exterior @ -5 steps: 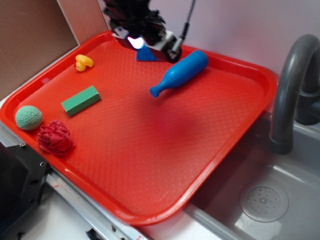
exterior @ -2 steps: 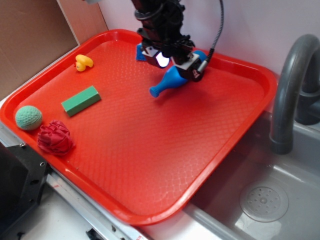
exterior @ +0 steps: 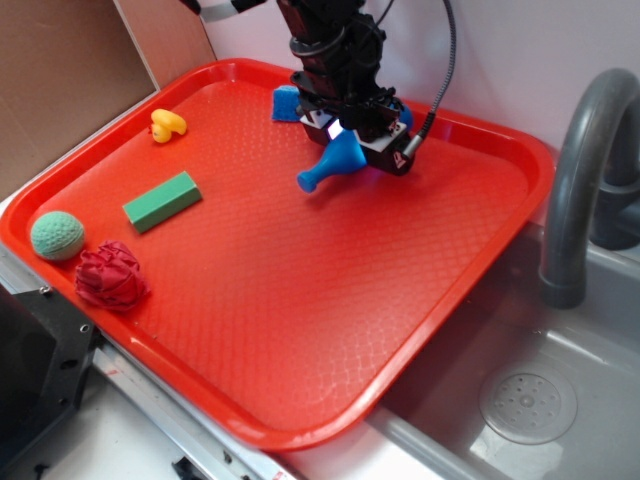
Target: Grab the blue bottle.
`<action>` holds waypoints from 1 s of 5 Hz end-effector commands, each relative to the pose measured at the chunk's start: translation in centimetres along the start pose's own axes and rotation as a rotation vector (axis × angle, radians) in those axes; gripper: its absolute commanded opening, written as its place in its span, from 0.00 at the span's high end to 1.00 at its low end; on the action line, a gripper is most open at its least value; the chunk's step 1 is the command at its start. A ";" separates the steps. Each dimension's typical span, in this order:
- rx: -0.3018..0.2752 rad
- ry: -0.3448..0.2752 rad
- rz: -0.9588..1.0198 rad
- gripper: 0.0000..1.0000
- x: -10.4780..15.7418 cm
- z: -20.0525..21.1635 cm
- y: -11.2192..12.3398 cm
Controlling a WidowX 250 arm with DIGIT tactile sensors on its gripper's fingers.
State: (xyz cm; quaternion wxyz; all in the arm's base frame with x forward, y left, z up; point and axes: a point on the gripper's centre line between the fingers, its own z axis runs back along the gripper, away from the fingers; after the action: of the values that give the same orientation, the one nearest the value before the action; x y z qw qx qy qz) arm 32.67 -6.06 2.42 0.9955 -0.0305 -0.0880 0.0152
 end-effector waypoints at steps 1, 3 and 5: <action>-0.019 0.037 0.007 1.00 0.9 4.2 0.3; -0.122 0.123 0.015 1.00 -2.1 12.8 1.2; -0.118 0.090 0.060 1.00 -7.6 18.0 2.6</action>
State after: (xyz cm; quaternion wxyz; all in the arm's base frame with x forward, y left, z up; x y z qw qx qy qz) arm 21.71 -2.89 17.79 0.9949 -0.0916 -0.0262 0.0345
